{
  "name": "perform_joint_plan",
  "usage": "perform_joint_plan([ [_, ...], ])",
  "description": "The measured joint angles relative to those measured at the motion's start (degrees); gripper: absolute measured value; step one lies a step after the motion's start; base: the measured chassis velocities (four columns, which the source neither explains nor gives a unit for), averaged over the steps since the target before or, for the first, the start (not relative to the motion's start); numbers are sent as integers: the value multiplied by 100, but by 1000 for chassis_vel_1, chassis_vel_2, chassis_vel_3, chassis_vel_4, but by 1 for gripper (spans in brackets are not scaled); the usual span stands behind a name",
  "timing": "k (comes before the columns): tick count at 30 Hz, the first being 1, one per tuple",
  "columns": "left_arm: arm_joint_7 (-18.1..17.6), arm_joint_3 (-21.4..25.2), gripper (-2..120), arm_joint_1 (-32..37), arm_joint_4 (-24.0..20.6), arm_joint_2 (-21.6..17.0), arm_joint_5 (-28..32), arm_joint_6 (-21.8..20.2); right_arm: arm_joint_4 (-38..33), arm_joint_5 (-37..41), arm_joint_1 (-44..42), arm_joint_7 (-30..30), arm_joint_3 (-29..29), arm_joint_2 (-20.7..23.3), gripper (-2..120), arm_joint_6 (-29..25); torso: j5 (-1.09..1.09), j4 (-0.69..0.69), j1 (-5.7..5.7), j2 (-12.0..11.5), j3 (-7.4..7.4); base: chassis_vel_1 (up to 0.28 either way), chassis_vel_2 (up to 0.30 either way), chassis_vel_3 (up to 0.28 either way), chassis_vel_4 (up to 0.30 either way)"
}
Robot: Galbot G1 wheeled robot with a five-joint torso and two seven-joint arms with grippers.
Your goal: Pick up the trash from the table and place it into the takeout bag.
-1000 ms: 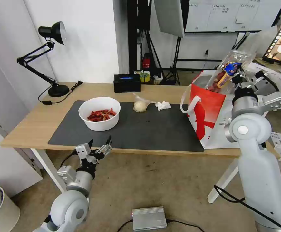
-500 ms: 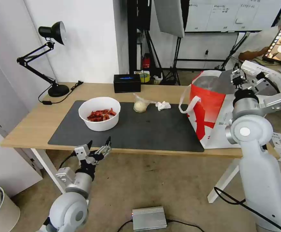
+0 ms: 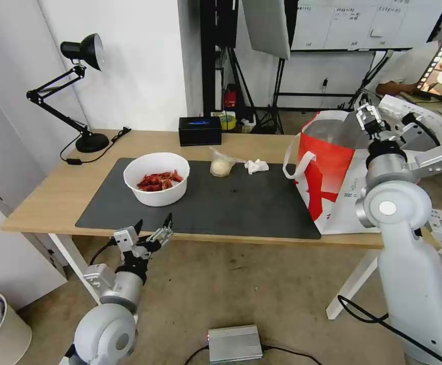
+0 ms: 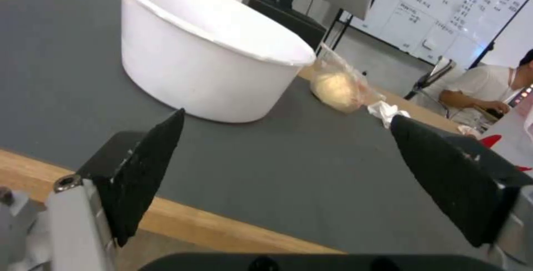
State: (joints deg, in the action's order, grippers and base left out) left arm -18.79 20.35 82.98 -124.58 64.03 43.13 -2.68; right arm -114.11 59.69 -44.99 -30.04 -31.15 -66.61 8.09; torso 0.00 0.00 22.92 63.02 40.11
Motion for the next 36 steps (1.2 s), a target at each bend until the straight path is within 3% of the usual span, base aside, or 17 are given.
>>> perform_joint_plan([
  [5,3,42,100,20,-44,-7,-1,0,-82,20,-21,293,7,74,100,-48,0,0,0,0,0,0,0,0,0],
  [10,5,76,100,41,-87,-20,2,0,-252,30,-126,1074,65,211,100,-89,0,0,0,0,0,0,0,0,0],
  [13,8,83,100,44,-100,-20,2,1,-467,15,-341,1725,134,329,100,140,0,0,0,0,0,0,0,0,0],
  [18,12,37,100,2,-89,-25,2,3,-788,-93,-714,2291,167,417,100,525,-1,0,0,0,0,0,0,0,0],
  [21,14,-69,100,-95,-32,-51,6,5,-1033,-482,-1217,2712,181,494,100,856,0,0,0,1,-1,0,0,0,0],
  [27,16,-180,100,-211,21,-104,12,9,-1210,-1142,-1725,2936,213,538,100,1127,0,0,0,0,-1,0,0,0,0],
  [29,34,-214,100,-256,50,-137,5,24,-1304,-1815,-2143,3118,218,543,100,1231,0,0,0,0,0,0,0,0,0],
  [36,346,12,100,-139,218,-174,-575,268,-1509,-2772,-2800,3237,249,535,100,1209,-1,0,0,0,0,0,0,0,0],
])
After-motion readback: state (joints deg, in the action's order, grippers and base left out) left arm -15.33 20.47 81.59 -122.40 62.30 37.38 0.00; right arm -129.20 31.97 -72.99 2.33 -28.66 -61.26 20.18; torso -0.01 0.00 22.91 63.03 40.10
